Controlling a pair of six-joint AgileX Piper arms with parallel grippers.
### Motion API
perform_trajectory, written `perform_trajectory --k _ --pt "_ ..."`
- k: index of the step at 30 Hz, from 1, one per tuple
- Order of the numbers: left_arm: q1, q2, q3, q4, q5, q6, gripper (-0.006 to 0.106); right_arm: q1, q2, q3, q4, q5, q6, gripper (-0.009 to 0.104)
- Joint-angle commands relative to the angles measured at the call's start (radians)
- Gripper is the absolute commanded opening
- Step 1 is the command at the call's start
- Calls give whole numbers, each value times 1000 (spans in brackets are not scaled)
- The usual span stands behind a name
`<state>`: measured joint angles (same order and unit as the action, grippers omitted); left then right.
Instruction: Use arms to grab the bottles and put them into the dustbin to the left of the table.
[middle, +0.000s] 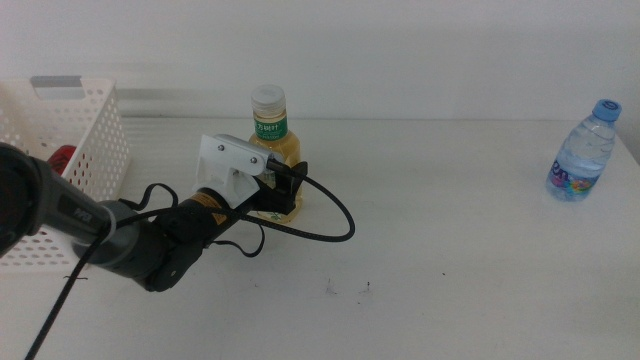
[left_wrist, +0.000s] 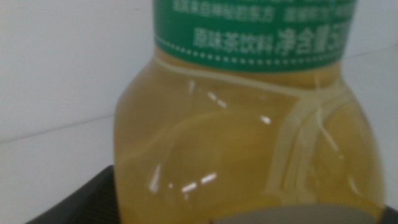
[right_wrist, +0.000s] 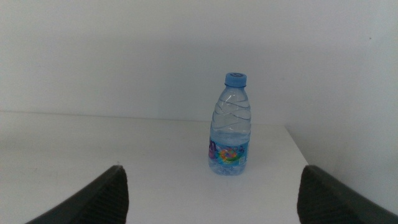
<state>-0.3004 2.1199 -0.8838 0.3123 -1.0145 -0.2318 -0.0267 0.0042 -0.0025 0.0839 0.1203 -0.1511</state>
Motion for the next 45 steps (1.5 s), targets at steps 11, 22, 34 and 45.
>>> perform_trajectory --k 11,22,34,45 --pt "2 58 -87 2 -3 -32 94 -5 -4 2 -2 -10 -2 92" --pt "2 56 -87 2 0 -27 45 -5 -4 2 -2 -10 -2 92" --pt "2 -254 12 41 285 -50 26 -5 -4 2 -2 -10 -2 92" --pt "2 -603 -47 65 812 -199 32 -5 -4 2 -2 -10 -2 92"
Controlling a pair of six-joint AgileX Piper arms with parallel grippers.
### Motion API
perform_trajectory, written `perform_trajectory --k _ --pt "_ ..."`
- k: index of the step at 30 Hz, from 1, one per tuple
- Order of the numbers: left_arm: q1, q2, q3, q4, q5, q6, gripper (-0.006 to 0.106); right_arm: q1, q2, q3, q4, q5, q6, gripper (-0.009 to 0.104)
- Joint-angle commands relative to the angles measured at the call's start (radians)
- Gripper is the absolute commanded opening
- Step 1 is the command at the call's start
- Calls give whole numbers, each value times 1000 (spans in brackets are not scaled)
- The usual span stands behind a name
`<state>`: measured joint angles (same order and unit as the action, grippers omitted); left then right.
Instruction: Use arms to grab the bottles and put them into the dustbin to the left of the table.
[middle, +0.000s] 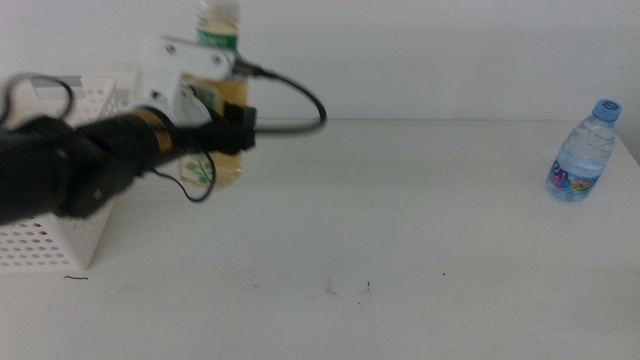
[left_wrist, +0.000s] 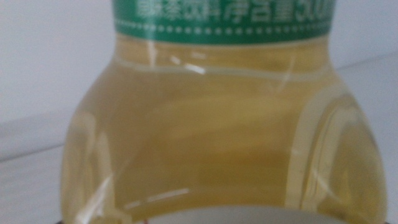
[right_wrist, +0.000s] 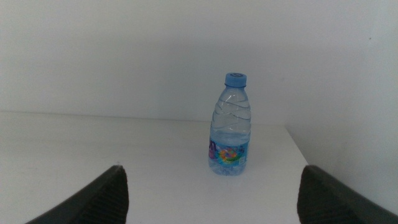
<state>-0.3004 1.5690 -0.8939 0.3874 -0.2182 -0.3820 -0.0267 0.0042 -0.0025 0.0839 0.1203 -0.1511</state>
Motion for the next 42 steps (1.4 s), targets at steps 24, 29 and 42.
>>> perform_trajectory --k 24,29,42 --pt "394 -106 -683 -670 1078 751 32 -5 -4 2 -2 -10 -2 92" --pt "484 -24 -805 -661 1222 761 32 -5 -4 2 -2 -10 -2 92" --pt "564 227 -964 -583 1371 771 32 -5 -4 2 -2 -10 -2 92"
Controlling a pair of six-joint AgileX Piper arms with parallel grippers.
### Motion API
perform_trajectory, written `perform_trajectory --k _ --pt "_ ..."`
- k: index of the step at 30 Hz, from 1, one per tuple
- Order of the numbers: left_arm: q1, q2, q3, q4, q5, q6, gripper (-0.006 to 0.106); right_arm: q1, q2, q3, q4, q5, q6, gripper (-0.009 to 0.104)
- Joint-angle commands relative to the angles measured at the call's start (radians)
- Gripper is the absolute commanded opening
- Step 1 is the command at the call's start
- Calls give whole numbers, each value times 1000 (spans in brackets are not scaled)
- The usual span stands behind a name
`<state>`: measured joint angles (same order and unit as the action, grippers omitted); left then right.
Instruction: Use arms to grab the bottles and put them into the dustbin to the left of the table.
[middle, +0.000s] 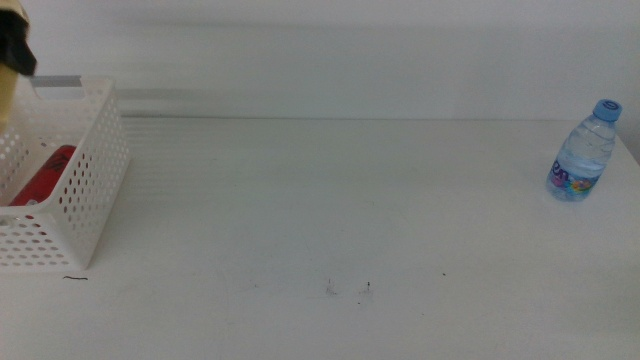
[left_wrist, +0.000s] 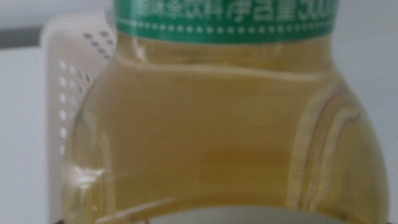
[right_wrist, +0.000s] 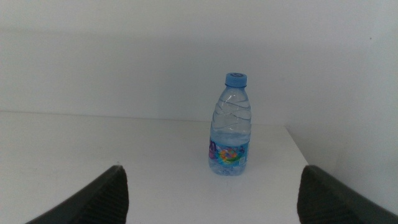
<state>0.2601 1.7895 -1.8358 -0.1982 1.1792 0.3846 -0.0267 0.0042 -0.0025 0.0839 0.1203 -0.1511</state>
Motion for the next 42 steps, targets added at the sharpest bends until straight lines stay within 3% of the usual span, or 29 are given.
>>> perform_trajectory --k 1,13,17,25,38,42 --pt "6 25 -22 12 -22 4 32 -5 -4 2 -2 -10 -2 92" --pt "14 175 -22 73 8 0 37 -5 -4 2 -2 -10 -2 92" --pt "14 199 -20 49 19 23 50 -5 -4 2 -2 -10 -2 92" --pt "10 210 -11 54 11 53 93 -5 -4 2 -2 -10 -2 92" --pt "-24 97 -11 28 9 6 94 -5 -4 2 -2 -10 -2 92" --pt "-67 7 -11 -44 9 -18 94 -5 -4 2 -2 -10 -2 92"
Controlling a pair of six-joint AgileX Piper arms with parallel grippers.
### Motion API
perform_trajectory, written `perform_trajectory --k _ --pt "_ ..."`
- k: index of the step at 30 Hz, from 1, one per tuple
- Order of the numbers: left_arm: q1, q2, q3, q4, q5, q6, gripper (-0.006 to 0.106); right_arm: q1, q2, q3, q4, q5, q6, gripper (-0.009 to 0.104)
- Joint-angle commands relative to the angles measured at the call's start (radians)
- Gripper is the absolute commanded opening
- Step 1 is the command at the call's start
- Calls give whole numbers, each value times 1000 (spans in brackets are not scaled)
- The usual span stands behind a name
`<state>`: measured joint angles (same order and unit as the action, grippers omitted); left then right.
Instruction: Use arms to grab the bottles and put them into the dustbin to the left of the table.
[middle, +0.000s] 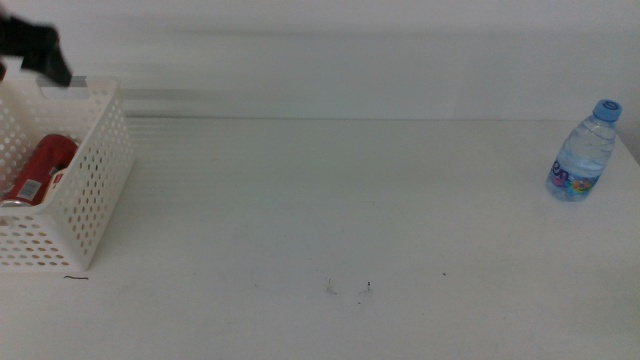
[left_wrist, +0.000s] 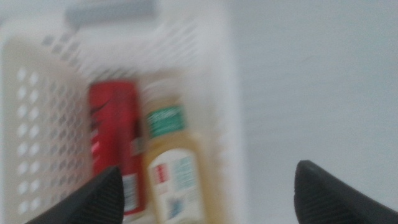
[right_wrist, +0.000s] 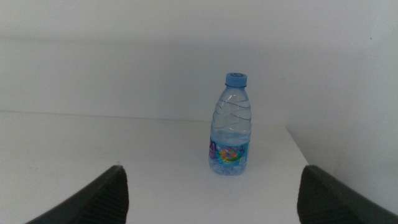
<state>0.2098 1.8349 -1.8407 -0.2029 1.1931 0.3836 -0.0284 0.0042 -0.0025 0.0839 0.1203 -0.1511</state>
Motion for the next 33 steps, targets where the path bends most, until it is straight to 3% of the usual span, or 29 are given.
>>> perform_trajectory --k 1,7,17,25,33 --pt "-32 -60 -6 -61 -5 -17 94 -3 -4 2 -2 -10 -2 92" --pt "-107 -188 -6 -124 -3 85 94 -3 -4 2 -2 -10 -2 92" --pt "-265 -399 33 -76 28 91 94 -3 -4 2 -2 -10 -2 92" --pt "-420 -682 461 -94 -287 79 94 -3 -4 2 -2 -10 -2 92" --pt "-485 -942 804 -116 -424 27 94 -3 -4 2 -2 -10 -2 92"
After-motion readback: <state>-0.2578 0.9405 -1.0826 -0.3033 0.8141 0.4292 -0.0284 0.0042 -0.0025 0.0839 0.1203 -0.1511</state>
